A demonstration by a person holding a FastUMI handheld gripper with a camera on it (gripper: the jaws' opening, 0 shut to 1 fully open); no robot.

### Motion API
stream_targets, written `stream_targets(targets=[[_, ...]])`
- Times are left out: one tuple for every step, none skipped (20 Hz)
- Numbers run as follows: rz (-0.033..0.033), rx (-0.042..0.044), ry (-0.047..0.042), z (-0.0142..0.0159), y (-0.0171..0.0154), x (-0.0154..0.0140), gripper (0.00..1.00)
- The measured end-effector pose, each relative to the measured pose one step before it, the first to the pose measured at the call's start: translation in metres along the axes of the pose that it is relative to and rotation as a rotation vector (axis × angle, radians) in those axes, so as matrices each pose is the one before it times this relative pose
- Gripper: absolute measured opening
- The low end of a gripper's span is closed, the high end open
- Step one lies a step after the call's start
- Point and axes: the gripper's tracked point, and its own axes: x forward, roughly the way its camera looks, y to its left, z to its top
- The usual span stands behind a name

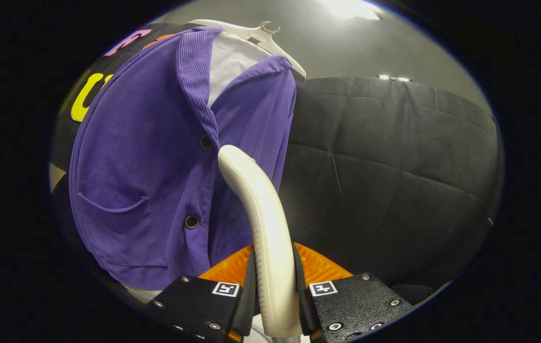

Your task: Iron the clothes twice with a garment steamer, once on the left side and once on the right side.

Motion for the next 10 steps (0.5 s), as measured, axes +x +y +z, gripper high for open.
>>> stream_targets(targets=[[-0.00119, -0.00614, 0.01095, -0.00096, 0.00055, 0.00039, 0.39], [-0.00019, -0.00541, 0.01095, -0.00039, -0.00005, -0.00017, 0.39], [0.00061, -0.00359, 0.01027, -0.0001, -0.00021, -0.00088, 0.39], [0.002, -0.00296, 0.01029, -0.00045, 0.00023, -0.00013, 0.39], [0.00395, -0.00334, 0.00846, -0.00037, -0.00008, 0.00021, 0.39], [0.00388, -0.00544, 0.00522, 0.00025, 0.00001, -0.00037, 0.39], [0.00358, -0.00654, 0.00331, -0.00067, -0.00046, 0.00054, 0.39], [0.00465, -0.00634, 0.00439, 0.00015, -0.00009, -0.00083, 0.39], [0.00689, -0.00087, 0.00535, -0.0014, 0.00104, 0.00001, 0.39], [0.00862, 0.00138, 0.00501, 0.00018, 0.00093, -0.00168, 0.39]])
